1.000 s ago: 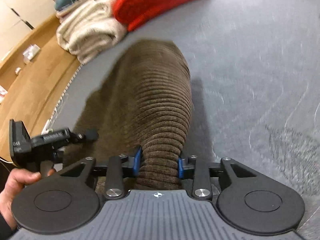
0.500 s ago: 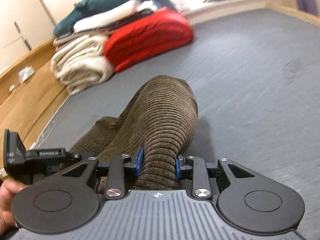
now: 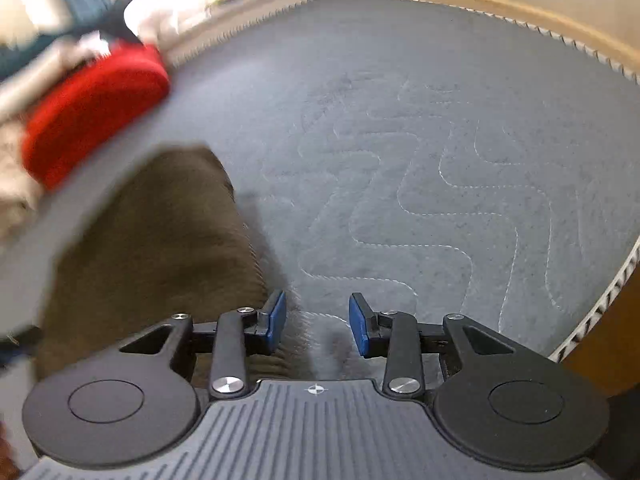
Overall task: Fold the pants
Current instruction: 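Lay the folded end down and open both grippers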
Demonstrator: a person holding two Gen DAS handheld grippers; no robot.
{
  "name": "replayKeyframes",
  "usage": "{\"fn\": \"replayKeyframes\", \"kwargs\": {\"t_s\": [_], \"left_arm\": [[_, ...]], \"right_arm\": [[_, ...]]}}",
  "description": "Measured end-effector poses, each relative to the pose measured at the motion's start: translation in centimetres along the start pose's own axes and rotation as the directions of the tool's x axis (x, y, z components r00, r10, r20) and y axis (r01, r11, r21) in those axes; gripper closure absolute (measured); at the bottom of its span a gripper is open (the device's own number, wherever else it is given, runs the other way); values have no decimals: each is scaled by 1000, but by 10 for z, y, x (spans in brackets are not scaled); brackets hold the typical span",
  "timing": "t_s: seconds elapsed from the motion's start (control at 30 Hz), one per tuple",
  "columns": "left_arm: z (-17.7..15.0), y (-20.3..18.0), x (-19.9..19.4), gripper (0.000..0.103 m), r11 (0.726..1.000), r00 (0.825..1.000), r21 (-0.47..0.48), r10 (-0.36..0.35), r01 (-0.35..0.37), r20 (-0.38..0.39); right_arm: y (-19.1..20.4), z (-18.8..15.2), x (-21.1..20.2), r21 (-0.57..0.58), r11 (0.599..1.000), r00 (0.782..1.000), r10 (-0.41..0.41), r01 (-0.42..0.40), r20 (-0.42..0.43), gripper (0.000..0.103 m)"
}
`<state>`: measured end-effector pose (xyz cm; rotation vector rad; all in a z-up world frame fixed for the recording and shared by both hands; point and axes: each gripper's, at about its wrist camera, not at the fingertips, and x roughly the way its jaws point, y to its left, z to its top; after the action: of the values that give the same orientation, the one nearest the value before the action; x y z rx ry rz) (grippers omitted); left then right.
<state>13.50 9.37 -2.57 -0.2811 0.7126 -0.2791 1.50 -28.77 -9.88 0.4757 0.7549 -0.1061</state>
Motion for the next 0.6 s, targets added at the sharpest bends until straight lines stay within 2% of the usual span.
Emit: {"fn": "replayKeyframes", "kwargs": {"t_s": [0.07,0.1,0.17,0.2,0.27,0.3,0.37,0.4,0.47,0.53,0.6], "left_arm": [[-2,-2,-13,50,997,997,7,-73,73,40],[3,-1,-13,54,994,994,16,-105,104,43],[-3,-10,-15,72,982,984,61,-179,177,24],[-5,-17,-13,73,977,980,80,-201,199,11],[-10,-26,-10,74,965,973,123,-227,232,-52],[-13,-32,-1,74,963,972,147,-216,228,-93],[-24,-42,12,75,960,971,211,-145,185,-192],[-30,-46,14,75,956,970,235,-127,175,-208],[-31,-51,16,74,951,972,255,-124,174,-198],[-27,-45,13,74,960,971,201,-163,197,-174],[-20,-35,9,74,970,977,143,-182,197,-112]], "right_arm": [[8,1,-16,-71,993,994,97,-93,57,65],[16,0,-21,-134,982,987,146,-136,67,65],[27,-6,-20,-230,950,974,224,-213,22,66],[31,-11,-13,-259,935,970,241,-241,-35,66],[35,-24,7,-302,928,973,180,-217,-146,66],[34,-30,17,-306,931,972,147,-198,-182,64],[31,-27,24,-250,950,970,136,-184,-199,60],[30,-21,25,-221,959,967,131,-180,-218,59],[33,-14,25,-229,960,969,111,-162,-222,59],[39,-8,19,-285,950,979,72,-126,-193,59],[36,4,10,-282,951,985,85,-124,-149,59]]}}
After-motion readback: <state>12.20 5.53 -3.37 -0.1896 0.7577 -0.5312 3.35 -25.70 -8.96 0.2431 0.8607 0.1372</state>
